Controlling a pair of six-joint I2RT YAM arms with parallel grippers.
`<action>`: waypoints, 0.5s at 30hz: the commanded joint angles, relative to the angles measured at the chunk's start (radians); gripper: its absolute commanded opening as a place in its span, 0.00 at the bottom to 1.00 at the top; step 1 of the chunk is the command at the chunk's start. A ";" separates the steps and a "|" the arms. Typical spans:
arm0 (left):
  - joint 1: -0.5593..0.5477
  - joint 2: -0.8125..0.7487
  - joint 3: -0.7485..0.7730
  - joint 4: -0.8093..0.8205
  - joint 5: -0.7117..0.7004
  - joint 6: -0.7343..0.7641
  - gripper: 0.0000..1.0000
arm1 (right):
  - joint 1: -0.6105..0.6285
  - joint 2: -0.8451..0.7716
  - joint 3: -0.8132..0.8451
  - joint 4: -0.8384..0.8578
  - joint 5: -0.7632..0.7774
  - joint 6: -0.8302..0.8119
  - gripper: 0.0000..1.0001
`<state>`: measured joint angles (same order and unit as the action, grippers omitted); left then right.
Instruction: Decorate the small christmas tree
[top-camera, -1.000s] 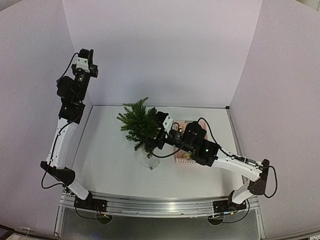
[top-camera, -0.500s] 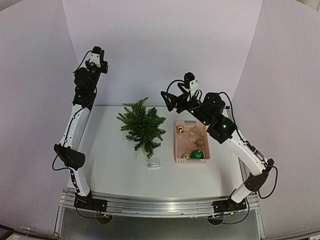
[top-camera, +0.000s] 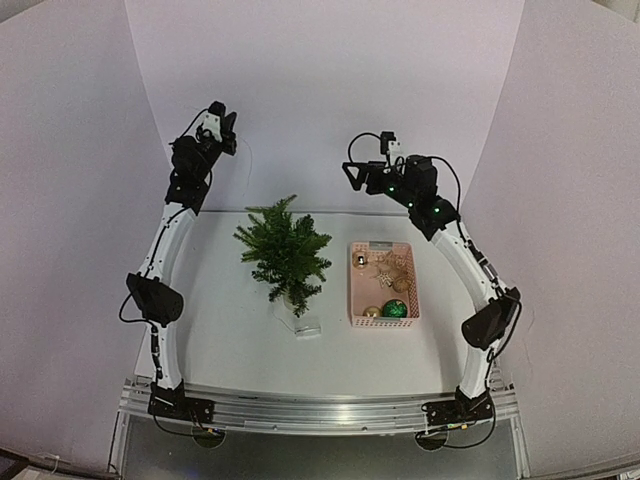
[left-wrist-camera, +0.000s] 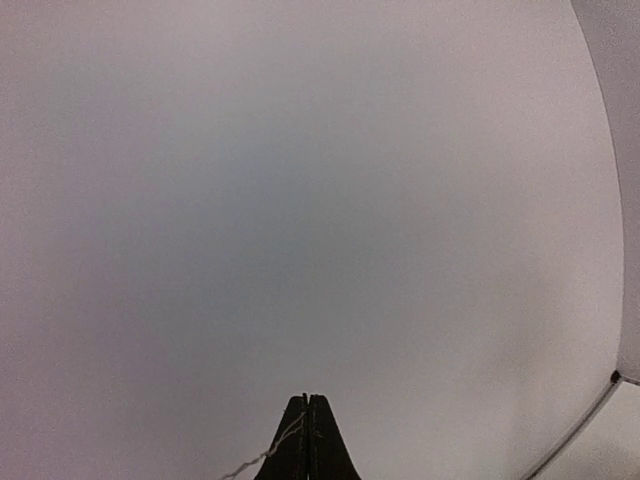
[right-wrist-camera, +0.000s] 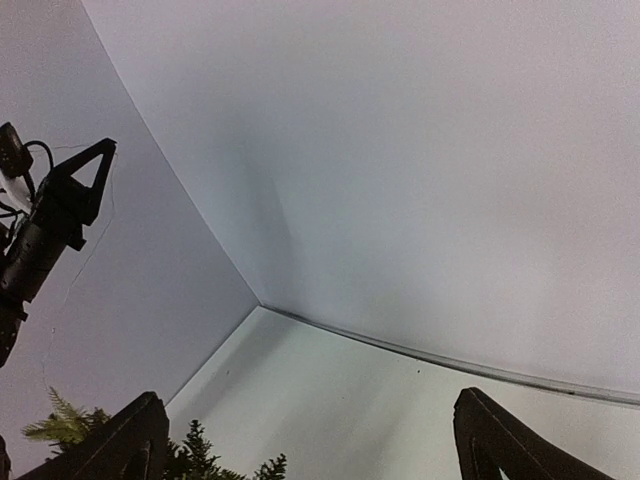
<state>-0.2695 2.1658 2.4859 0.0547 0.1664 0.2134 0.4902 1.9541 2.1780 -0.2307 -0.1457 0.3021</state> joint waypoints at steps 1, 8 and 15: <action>0.027 0.113 0.097 -0.070 0.217 -0.175 0.00 | -0.031 0.122 0.130 -0.015 -0.139 0.076 0.97; 0.026 0.246 0.114 -0.059 0.388 -0.346 0.00 | -0.081 0.376 0.406 -0.008 -0.256 0.222 0.97; 0.005 0.342 0.126 -0.059 0.681 -0.364 0.00 | -0.081 0.452 0.404 0.092 -0.282 0.259 0.95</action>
<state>-0.2475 2.4808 2.5599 -0.0189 0.6103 -0.1158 0.4080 2.3765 2.5481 -0.2339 -0.3721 0.5073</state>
